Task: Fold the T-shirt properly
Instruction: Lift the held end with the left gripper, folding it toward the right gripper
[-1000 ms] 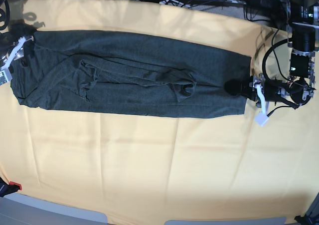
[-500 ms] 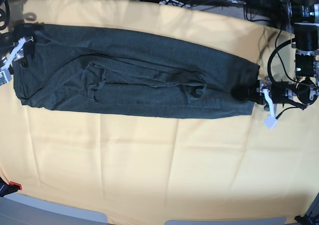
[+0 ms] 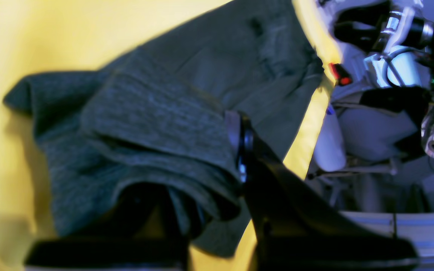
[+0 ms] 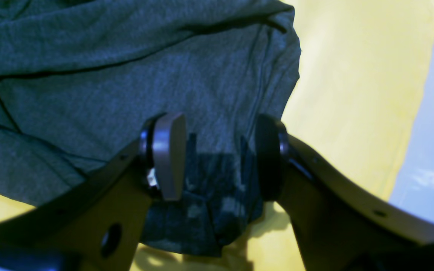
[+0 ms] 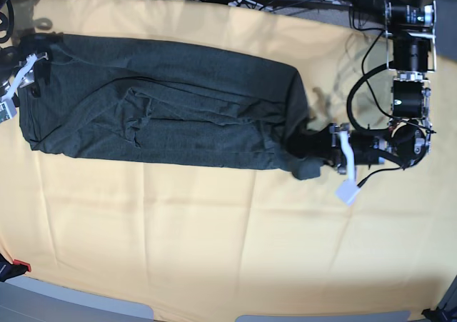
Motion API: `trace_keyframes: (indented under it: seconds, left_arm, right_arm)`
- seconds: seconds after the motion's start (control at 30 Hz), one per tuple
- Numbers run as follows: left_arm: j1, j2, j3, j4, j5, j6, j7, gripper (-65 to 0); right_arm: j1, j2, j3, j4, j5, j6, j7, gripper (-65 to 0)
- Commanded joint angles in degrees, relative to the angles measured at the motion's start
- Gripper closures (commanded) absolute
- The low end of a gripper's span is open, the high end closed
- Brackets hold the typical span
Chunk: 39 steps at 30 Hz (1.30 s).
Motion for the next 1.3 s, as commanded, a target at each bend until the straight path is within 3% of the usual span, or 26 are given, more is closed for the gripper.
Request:
trace_keyframes:
  seconds: [0.0,0.1,0.23,0.4,0.63,0.83,0.87,0.97,1.0,1.03,1.27]
  left_arm:
    - [-1.4,0.9,-0.3,2.4,-1.5,-0.5,-0.7,0.0]
    - [-1.2,5.8,-0.3,3.8,-1.5,-5.7,-0.7,0.0]
    - [0.8,12.6,-0.3,3.8,-1.5,-9.4,-0.7,0.0]
    - [2.6,19.5,-0.3,3.8,-1.5,-9.4,-0.7,0.0]
    - [2.7,25.0,-0.3,3.5,2.0,-9.4,-0.7,0.0]
    - [2.7,25.8,3.1,0.1,3.9,-9.4,-3.2,0.0]
    - [2.7,25.8,4.2,-0.4,5.3,-9.4,-4.5,-3.1]
    - [2.7,25.8,7.4,-0.8,8.3,-9.4,-7.2,-31.2]
    - [2.6,25.8,8.3,-0.8,8.8,-9.4,-7.7,-38.7]
    - [2.6,25.8,9.2,-0.8,9.5,-9.4,-8.4,-42.1]
    - [2.7,26.0,11.2,-0.8,11.1,-9.4,-9.7,-42.0]
  right_arm:
    - [0.2,1.2,0.7,0.8,0.2,-0.2,1.1,-31.3]
    - [0.2,1.2,0.7,0.8,0.3,-0.2,1.1,-31.3]
    - [0.1,1.0,0.7,0.8,0.2,-0.2,1.0,-31.3]
    - [0.2,-0.3,0.7,0.8,0.5,0.7,1.0,-31.3]
    - [0.2,-0.7,0.7,0.8,3.0,2.3,1.0,-31.3]
    - [0.1,-0.7,0.7,0.8,3.0,2.4,1.0,-31.3]
    - [0.2,-0.7,0.7,0.8,3.0,2.4,0.8,-31.3]
    - [0.2,-0.7,0.7,0.8,3.0,2.4,0.8,-31.3]
    - [0.2,-0.7,0.7,0.8,3.0,2.4,0.8,-31.3]
    - [0.1,-0.7,0.7,0.8,3.0,2.4,0.8,-31.3]
    - [0.2,-0.7,0.7,0.8,3.0,0.7,0.8,-31.3]
